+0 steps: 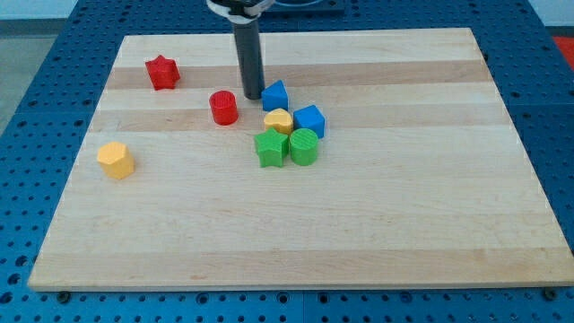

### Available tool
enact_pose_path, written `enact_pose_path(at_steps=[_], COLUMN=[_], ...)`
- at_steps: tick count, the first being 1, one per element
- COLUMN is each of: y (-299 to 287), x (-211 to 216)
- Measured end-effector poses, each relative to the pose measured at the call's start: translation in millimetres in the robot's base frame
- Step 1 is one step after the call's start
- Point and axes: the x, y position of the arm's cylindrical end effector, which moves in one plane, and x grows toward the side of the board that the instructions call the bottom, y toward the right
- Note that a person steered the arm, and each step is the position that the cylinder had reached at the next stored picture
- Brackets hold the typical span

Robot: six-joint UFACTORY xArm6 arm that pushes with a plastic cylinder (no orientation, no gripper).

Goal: Push blue triangle and red circle into group of blocks

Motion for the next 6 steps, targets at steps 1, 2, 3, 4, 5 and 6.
enact_pose_path(at_steps=[1,2,3,4,5,6], y=[22.4,31.7,31.8,19.7,-5.7,-59.4], x=[9.5,23.9,26.5,13.4,-9.8,-18.0])
